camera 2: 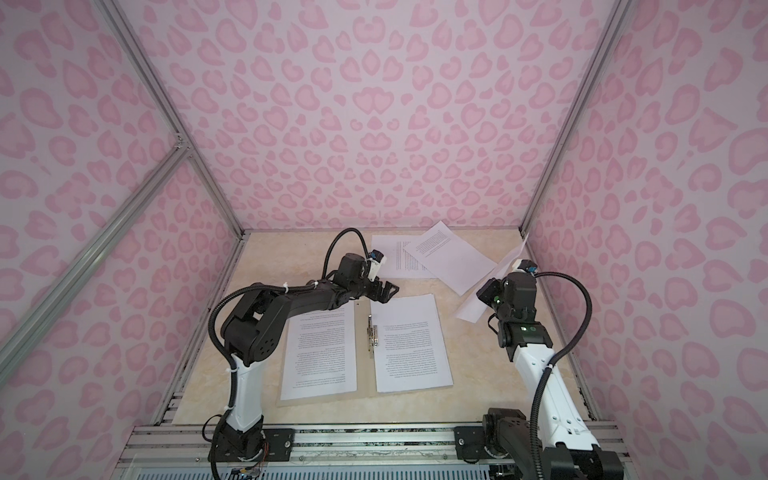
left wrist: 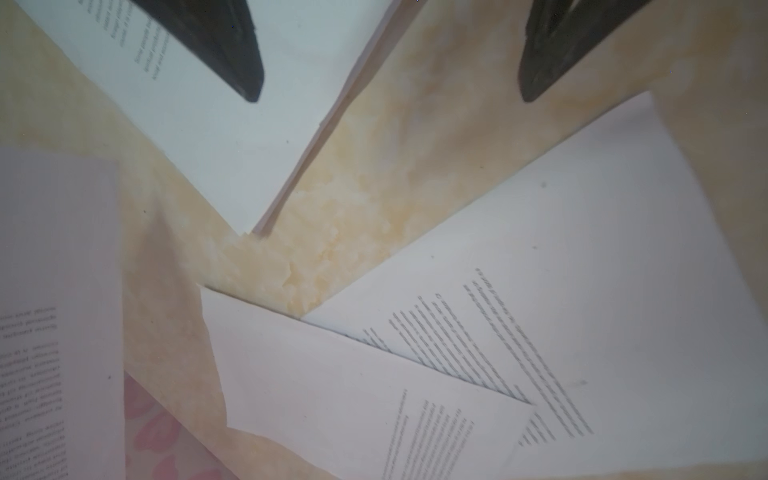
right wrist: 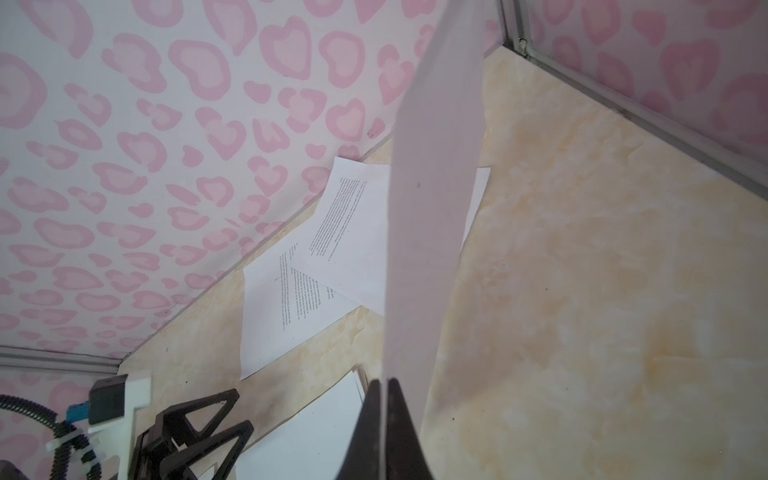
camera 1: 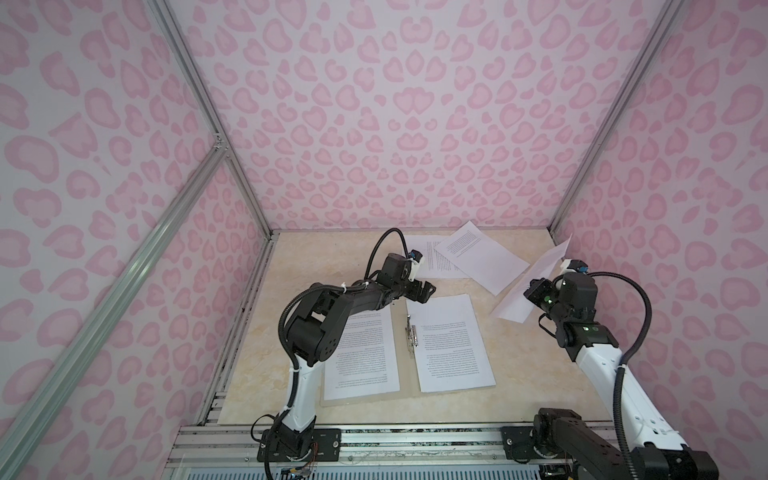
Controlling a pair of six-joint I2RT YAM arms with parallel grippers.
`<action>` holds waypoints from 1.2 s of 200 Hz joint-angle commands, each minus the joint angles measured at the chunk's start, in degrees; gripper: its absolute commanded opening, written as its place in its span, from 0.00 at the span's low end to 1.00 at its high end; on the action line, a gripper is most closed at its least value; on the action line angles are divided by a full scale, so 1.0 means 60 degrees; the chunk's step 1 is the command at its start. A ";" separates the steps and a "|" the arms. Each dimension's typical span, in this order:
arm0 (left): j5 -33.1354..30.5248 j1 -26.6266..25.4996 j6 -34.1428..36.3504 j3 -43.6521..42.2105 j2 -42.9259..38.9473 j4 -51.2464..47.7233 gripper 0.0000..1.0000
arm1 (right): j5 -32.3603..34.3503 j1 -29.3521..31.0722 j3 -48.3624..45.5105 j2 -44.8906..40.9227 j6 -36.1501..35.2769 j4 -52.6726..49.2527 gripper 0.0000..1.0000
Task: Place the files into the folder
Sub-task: 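Lift the text sheet upright with the right gripper while the left gripper withdraws, then carry the upright text sheet over the folder and lower it with the right gripper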
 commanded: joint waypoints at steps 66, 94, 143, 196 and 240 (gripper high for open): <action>-0.3562 0.0300 0.0081 -0.1711 -1.1730 -0.3049 0.96 | 0.0726 0.2260 0.1992 0.0485 -0.1434 -0.0687 0.00; -0.3489 0.0322 -0.0481 -0.2130 -1.1833 -0.4946 0.96 | -0.0843 0.2706 0.2814 0.1083 -0.1661 -0.1318 0.00; -0.2322 0.0322 -0.0827 -0.3316 -1.1918 -0.6585 0.97 | -0.4731 0.3311 0.3759 0.2135 -0.1881 -0.2262 0.00; -0.0923 0.0322 -0.1041 -0.3789 -1.1417 -0.6827 0.97 | -0.3353 0.2948 0.2539 0.1979 -0.2672 -0.3395 0.00; -0.0479 0.0322 -0.1037 -0.3797 -1.0636 -0.7027 0.97 | -0.2438 0.2655 0.0839 0.3261 -0.2846 -0.2810 0.00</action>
